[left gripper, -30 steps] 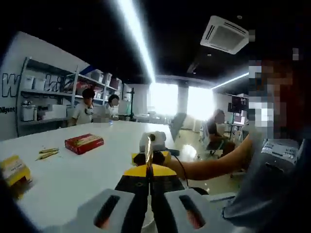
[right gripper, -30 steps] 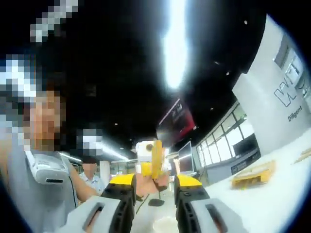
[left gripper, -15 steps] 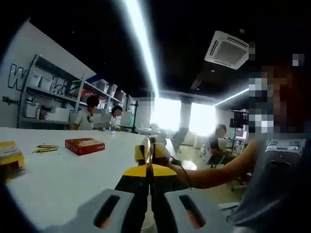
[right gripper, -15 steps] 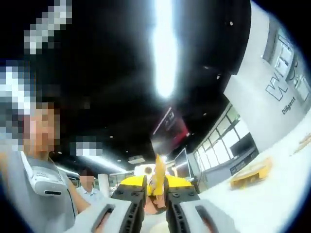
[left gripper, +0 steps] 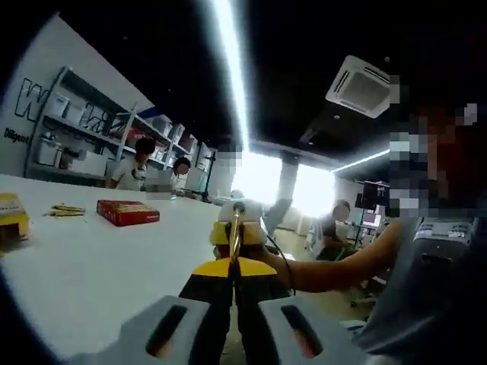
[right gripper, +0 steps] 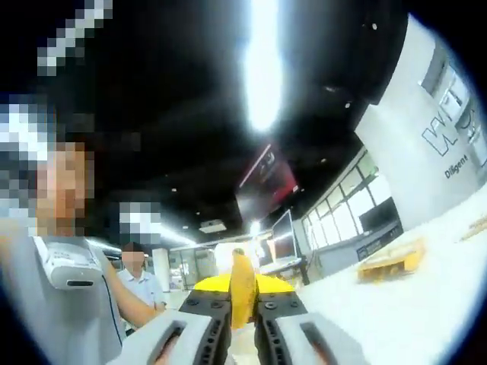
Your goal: Tear open the coffee pouch, take out the coffee, and pour the coffee from the pouch into the cup
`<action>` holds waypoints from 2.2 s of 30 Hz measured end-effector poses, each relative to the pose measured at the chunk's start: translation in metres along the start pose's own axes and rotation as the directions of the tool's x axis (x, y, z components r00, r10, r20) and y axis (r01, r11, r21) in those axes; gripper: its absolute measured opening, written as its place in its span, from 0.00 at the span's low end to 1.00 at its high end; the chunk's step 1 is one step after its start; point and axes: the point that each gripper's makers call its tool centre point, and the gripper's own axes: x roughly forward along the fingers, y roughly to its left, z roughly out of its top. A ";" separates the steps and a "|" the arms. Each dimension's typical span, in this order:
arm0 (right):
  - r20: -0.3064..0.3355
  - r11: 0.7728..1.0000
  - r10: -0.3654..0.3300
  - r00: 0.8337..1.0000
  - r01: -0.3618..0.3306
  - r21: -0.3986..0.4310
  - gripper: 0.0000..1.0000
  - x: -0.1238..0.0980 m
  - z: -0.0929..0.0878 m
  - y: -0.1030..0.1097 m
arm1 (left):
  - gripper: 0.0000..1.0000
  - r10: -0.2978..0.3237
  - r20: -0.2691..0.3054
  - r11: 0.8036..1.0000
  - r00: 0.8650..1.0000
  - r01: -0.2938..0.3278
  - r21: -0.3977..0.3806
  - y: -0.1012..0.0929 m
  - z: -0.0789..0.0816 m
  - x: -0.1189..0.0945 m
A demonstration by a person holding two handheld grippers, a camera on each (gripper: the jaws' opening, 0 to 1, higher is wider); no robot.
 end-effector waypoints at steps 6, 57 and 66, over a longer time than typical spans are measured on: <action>-0.053 1.000 -0.007 0.999 0.007 0.006 0.09 -0.003 -0.010 -0.001 | 0.04 -0.002 -0.037 1.000 0.999 0.002 0.016 0.001 -0.010 0.001; -0.249 0.995 0.033 0.968 -0.056 -0.085 0.09 0.040 -0.020 -0.005 | 0.04 -0.049 -0.258 0.981 0.965 0.095 0.171 0.008 -0.048 0.011; -0.236 0.980 0.099 0.967 -0.135 -0.143 0.10 0.044 -0.018 -0.002 | 0.04 -0.004 -0.167 0.964 0.986 0.048 0.261 0.009 -0.043 0.008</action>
